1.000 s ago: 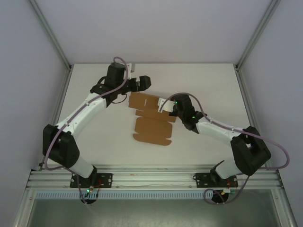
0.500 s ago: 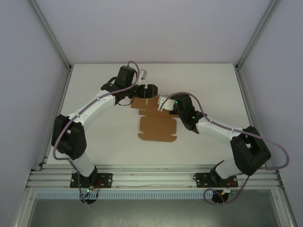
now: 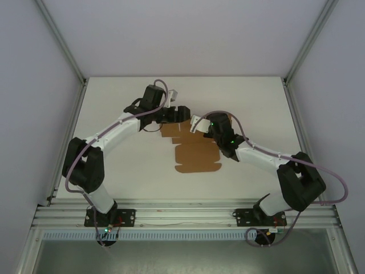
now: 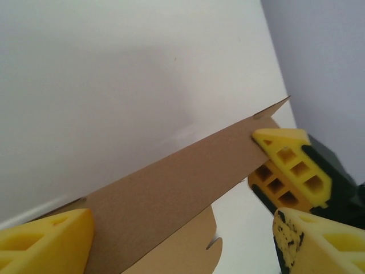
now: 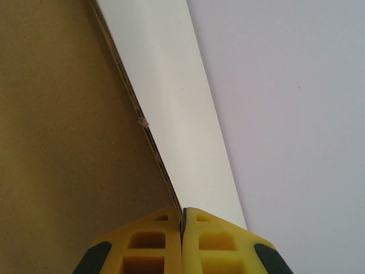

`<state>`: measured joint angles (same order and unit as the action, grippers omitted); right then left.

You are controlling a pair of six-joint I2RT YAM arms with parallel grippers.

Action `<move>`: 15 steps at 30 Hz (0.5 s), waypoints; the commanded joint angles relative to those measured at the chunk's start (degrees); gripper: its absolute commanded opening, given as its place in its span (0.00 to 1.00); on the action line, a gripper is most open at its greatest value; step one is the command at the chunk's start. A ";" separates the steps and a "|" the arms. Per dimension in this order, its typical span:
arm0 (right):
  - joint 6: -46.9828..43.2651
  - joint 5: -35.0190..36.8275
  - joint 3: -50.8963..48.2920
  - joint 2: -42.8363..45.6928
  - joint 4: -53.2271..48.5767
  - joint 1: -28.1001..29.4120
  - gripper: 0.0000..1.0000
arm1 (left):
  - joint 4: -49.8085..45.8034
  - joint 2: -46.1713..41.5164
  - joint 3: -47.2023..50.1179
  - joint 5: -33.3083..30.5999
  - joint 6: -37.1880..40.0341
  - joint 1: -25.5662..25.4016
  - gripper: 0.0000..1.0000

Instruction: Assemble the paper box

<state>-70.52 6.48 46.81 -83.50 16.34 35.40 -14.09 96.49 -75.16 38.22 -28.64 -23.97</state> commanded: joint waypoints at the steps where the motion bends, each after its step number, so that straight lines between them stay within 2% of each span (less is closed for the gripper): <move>1: 2.32 1.28 1.29 -1.22 3.07 0.99 0.00 | 6.64 1.13 -0.03 6.02 -5.48 -0.64 0.80; 3: 2.02 2.35 1.15 -1.66 3.80 0.99 0.00 | 4.65 1.00 -0.93 4.41 -4.27 -0.51 0.80; 7: 2.33 3.71 1.09 -1.42 3.64 0.99 0.00 | -6.55 -0.69 -3.62 -7.75 2.10 -0.58 0.81; 10: 2.38 2.93 1.29 -1.40 1.93 0.99 0.00 | -10.77 -2.74 -3.68 -13.05 4.94 -0.08 0.81; 15: 3.38 1.88 1.76 -1.57 0.91 1.04 0.00 | -11.72 -4.53 -3.11 -11.75 6.38 0.27 0.81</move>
<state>-69.04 8.14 46.81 -84.73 17.19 36.29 -22.52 94.13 -77.38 28.32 -24.82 -23.86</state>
